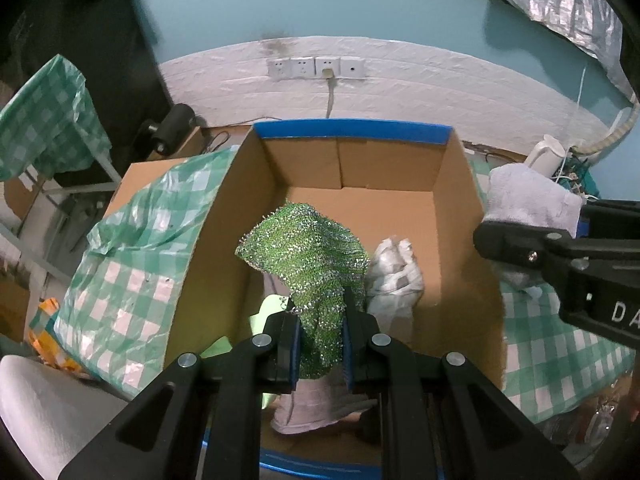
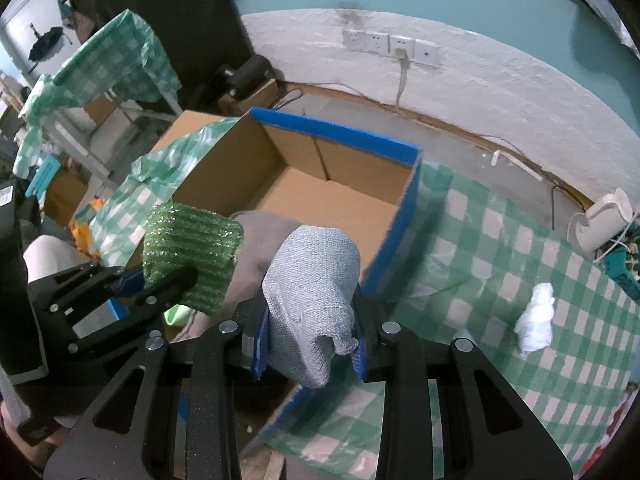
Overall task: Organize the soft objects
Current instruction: 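Carry the green scrubber pad and grey sock in both tools over the box, then lower both items into the box and open both tools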
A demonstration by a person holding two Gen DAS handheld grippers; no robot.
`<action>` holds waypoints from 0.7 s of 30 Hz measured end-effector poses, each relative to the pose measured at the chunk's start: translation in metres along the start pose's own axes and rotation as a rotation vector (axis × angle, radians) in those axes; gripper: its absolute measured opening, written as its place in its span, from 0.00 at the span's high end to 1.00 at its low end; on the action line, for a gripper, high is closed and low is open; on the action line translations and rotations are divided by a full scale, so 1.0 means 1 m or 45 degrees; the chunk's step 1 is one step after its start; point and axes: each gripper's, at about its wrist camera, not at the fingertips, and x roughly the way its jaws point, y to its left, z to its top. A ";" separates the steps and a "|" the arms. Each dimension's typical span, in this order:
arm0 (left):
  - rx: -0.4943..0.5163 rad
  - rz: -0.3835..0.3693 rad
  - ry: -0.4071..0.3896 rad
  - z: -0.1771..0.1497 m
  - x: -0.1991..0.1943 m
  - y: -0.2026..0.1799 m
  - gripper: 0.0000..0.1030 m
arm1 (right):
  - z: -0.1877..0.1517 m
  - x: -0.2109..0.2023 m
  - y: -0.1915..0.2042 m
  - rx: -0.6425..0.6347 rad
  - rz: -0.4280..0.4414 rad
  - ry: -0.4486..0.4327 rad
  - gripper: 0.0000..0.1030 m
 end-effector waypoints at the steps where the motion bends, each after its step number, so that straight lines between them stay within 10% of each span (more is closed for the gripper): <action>1: -0.003 0.004 0.003 -0.001 0.001 0.001 0.85 | 0.000 0.003 0.002 -0.001 0.007 0.007 0.70; 21: -0.050 0.037 0.066 -0.001 0.016 0.011 0.55 | 0.004 0.011 0.004 0.031 0.024 0.008 0.39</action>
